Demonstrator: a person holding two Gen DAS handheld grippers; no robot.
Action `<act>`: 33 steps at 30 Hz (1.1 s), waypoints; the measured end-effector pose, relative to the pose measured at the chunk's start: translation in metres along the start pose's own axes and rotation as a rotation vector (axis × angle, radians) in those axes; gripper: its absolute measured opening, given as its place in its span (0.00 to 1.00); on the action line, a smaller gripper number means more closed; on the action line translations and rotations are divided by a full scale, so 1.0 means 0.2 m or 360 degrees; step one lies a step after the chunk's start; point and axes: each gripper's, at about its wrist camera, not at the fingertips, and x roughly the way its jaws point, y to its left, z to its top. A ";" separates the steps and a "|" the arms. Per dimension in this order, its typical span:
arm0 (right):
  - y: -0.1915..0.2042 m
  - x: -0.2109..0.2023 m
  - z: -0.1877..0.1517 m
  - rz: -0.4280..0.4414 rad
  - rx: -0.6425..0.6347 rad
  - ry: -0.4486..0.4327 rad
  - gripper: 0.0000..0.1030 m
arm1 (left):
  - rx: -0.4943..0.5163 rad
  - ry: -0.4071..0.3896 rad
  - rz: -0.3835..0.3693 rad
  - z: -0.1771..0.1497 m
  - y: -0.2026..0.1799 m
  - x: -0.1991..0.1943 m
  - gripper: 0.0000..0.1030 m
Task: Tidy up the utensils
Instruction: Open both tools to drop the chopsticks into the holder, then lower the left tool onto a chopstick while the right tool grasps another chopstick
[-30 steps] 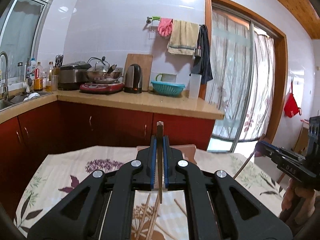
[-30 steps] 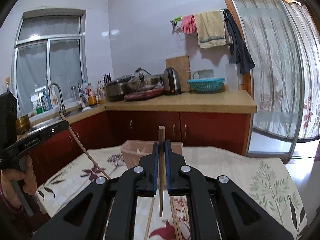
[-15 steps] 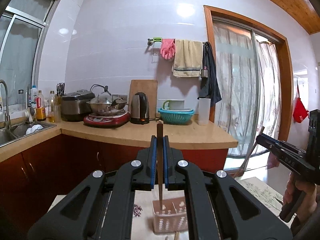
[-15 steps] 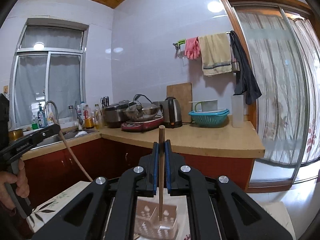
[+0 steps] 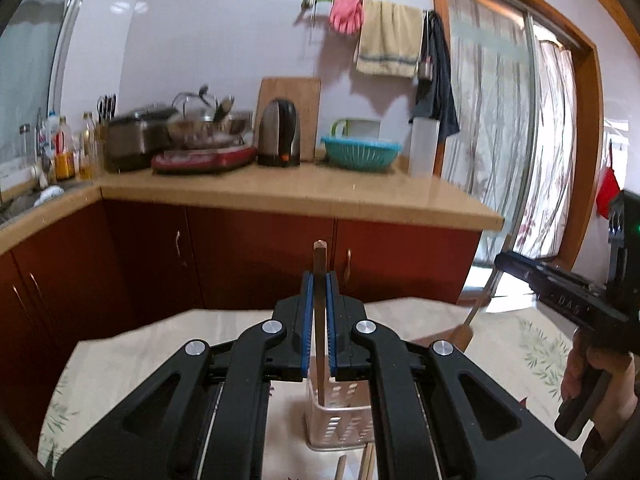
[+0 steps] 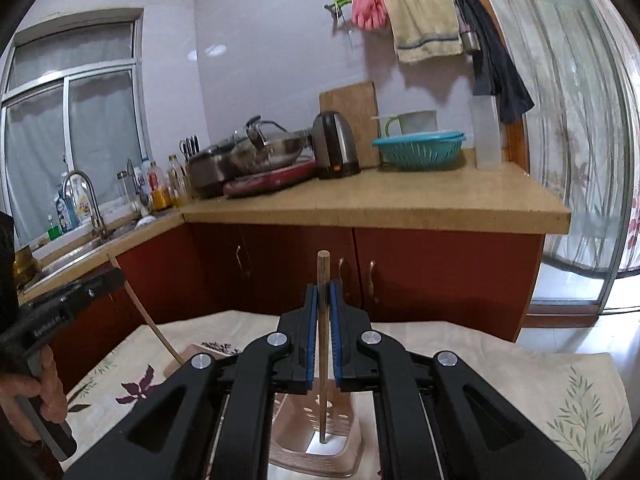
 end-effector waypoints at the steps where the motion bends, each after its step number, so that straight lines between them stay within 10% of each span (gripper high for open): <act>1: 0.00 0.01 -0.01 -0.0006 -0.0004 0.0007 0.07 | -0.0008 0.0013 -0.0005 -0.01 0.01 0.02 0.06; 5: -0.01 0.02 0.00 -0.0020 -0.0005 -0.0001 0.09 | -0.0010 0.0022 0.0007 -0.04 0.01 0.04 0.27; 15: -0.02 -0.06 0.03 -0.0122 -0.0033 -0.0068 0.56 | -0.0010 -0.0031 0.0060 -0.06 0.04 -0.03 0.68; 33: 0.05 -0.50 -0.36 -0.0193 -0.0021 -0.0012 0.60 | -0.0006 0.0169 0.0084 -0.57 0.10 -0.46 0.72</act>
